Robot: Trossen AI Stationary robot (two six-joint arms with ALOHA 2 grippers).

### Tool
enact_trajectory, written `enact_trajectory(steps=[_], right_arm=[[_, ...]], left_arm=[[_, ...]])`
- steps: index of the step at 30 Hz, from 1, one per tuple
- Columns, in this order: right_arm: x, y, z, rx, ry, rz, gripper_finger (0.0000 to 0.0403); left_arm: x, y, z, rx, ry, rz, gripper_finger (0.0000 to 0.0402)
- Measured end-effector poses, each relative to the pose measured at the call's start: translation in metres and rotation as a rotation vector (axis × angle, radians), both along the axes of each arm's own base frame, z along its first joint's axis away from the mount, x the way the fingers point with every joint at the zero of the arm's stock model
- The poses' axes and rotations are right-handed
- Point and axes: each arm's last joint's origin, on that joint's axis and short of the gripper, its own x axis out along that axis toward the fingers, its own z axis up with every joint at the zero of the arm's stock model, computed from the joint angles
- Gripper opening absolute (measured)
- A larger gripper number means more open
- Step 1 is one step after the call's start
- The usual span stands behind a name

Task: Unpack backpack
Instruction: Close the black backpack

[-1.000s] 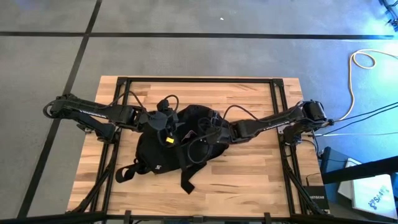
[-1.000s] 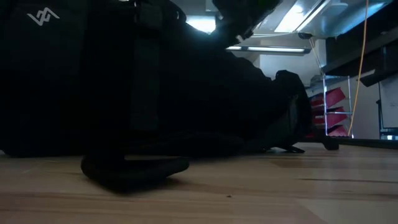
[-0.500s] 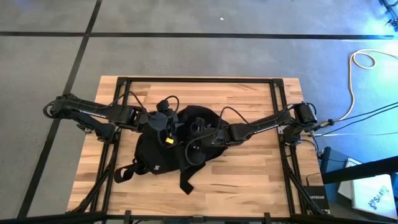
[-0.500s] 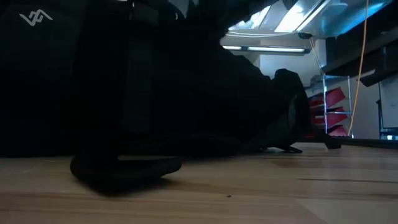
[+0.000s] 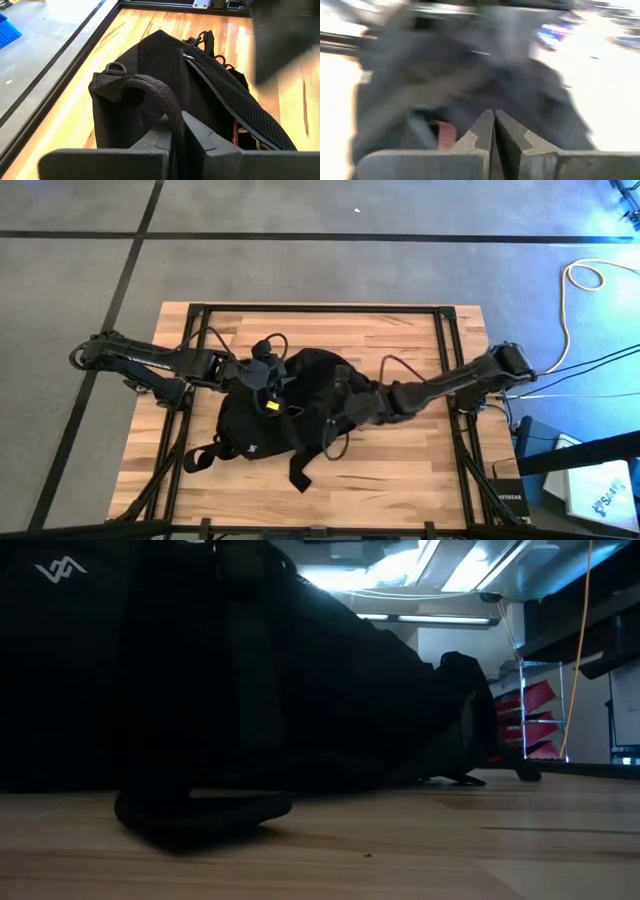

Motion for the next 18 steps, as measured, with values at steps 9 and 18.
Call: enact_trajectory(steps=[9,18], right_arm=[[-0.042,-0.002,-0.023,0.051,0.175,-0.416,0.002],[-0.064,-0.01,-0.036,0.127,0.245,-0.567,0.0179]], left_arm=[[0.0,0.0,0.0,0.0,0.0,-0.001,0.0006],[0.0,0.0,0.0,-0.001,0.0,-0.001,0.0006]])
